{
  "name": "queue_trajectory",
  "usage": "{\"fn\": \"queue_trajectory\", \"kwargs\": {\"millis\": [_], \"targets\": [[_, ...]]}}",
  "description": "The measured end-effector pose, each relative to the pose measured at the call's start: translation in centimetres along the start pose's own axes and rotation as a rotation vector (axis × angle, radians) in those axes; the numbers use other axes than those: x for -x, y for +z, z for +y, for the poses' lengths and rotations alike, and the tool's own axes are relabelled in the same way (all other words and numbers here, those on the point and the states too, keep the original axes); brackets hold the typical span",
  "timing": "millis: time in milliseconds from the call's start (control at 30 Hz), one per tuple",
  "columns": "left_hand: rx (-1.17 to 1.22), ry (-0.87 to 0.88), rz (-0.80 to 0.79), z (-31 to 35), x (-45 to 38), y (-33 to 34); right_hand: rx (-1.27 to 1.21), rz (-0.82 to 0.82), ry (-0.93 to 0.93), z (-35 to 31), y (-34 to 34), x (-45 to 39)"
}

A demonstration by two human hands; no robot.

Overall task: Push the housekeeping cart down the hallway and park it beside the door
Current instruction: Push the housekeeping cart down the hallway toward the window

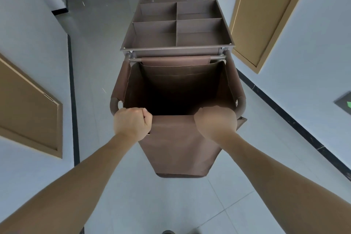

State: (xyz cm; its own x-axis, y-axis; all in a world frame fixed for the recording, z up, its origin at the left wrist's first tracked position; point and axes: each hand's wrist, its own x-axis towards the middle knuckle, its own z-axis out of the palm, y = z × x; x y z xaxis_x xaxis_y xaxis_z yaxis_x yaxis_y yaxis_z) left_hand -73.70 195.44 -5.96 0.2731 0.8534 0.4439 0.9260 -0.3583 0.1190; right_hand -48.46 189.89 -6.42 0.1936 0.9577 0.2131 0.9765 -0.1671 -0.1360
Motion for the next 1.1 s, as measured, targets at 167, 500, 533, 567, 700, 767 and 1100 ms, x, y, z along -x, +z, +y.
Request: {"fn": "queue_trajectory", "kwargs": {"millis": [167,500,533,567,700,767,1100], "targets": [[-0.013,0.006,0.033,1.6,-5.1,3.0,0.011,0.011,-0.003,2.8,1.2,-5.9],[-0.017,-0.004,0.064,4.9,-15.3,8.8,-0.005,-0.027,-0.019,8.6,3.0,-17.5],[-0.019,-0.004,0.063,5.2,-16.2,9.4,-0.003,-0.038,-0.025,9.1,3.1,-18.6],[-0.019,-0.006,0.058,5.5,-17.1,9.9,0.004,-0.044,-0.033,9.7,3.2,-19.7],[-0.006,-0.022,0.031,7.1,-20.5,11.9,0.011,-0.069,-0.054,12.2,3.3,-23.8],[-0.001,-0.027,0.046,8.2,-22.1,12.8,0.009,-0.049,-0.074,13.6,3.6,-25.6],[-0.019,-0.100,0.049,15.4,-29.5,17.2,0.002,0.042,-0.144,21.9,4.7,-34.6]]}}
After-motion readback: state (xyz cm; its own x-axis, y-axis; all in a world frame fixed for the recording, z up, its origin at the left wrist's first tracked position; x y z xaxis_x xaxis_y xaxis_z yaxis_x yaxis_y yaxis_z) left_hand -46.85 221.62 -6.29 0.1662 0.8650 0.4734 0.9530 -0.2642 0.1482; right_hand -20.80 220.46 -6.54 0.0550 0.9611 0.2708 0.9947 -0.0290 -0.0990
